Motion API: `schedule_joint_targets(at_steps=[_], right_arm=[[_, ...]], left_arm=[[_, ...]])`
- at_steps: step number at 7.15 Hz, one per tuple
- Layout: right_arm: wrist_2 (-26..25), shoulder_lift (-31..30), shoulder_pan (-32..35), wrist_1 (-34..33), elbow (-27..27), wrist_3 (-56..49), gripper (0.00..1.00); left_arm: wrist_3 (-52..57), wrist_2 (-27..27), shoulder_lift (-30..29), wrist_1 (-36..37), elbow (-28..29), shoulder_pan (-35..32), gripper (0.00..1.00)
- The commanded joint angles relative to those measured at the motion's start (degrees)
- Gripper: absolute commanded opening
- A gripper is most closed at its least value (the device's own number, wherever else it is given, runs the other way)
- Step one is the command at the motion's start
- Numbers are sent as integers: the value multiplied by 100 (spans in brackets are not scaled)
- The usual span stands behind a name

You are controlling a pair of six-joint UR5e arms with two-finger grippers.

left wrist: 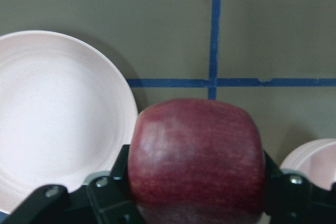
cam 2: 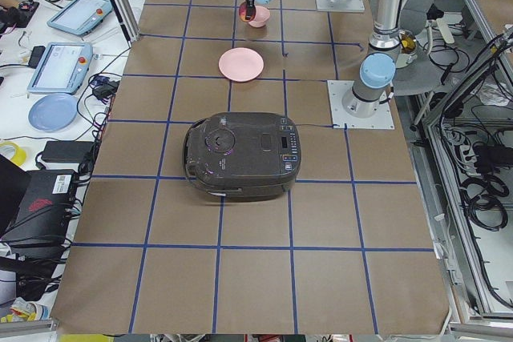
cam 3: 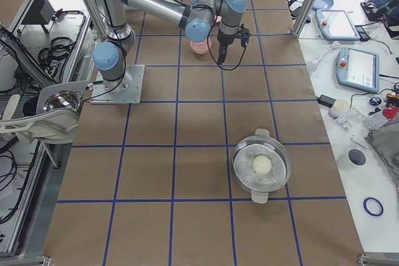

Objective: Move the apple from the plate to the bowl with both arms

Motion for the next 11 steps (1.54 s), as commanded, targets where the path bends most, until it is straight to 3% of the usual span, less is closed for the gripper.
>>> schedule_joint_targets(at_steps=[1,4,8,9,10,11], right_arm=[[-371,-69,-81,20,-62,40,100],[-321,-140,-72,56,-141,40,100],[-304,-192,-63,64,-123,58,100],[-304,-192,-63,64,-132,58,100],[-295,-201,-63,56,-150,58,100],[-277,-218,-63,29,-158,58,100]], left_arm=[[-338,354,-341,38,113,-491,8],[-575,497,-755,12,542,-711,7],[-805,682,-1038,29,571,-949,9],[-892,682,-1046,38,571,-976,17],[-988,673,-1072,29,571,-976,56],[-1120,664,-1099,38,571,-976,78]])
